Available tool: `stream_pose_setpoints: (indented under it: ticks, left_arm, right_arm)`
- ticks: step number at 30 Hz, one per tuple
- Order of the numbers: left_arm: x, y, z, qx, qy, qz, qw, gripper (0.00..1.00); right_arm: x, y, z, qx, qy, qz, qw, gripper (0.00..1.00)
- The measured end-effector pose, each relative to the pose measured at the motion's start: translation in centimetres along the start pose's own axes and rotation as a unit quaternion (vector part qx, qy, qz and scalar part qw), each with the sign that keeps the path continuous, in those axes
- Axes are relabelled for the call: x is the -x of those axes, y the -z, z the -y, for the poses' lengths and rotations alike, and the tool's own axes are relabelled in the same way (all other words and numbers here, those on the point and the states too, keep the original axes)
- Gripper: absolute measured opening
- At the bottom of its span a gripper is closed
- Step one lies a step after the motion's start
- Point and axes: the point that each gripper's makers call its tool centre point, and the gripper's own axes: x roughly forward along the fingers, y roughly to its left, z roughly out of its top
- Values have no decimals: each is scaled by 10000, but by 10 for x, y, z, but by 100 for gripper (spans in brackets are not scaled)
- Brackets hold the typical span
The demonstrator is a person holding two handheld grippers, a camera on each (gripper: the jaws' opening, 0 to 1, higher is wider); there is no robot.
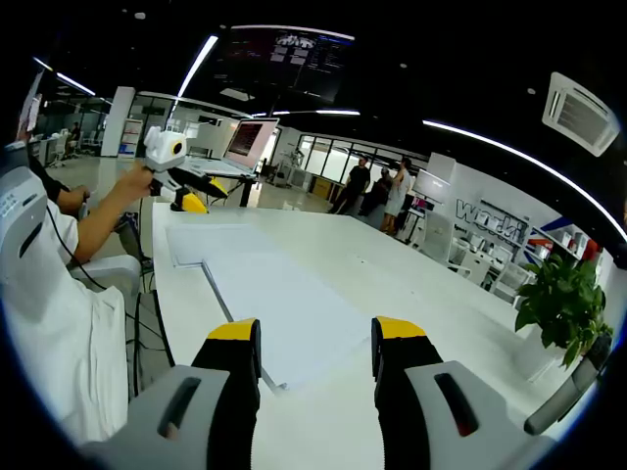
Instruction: Grasp the top corner of one sheet in the document stack and pull a single sheet out from the document stack, separating that one sheet from the rest and lifting it clear until the single sheet is fully removed from the stack
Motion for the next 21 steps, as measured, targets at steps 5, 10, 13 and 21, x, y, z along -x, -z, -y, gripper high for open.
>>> stream_pose_setpoints:
  ticks: [5,10,13,21]
  left_arm:
    - [-5,3,4,-63,23,-50,10000,41]
    - [-7,6,4,-114,34,-118,9999,41]
    - [-7,6,4,-117,25,-119,9999,41]
    - [-9,11,0,-422,-137,-208,9988,41]
  right_arm:
    - [0,0,0,-4,-1,0,10000,45]
    - [0,1,0,3,-1,-5,10000,45]
    - [0,0,0,-2,2,-1,10000,45]
    - [0,0,-1,0,3,-5,10000,45]
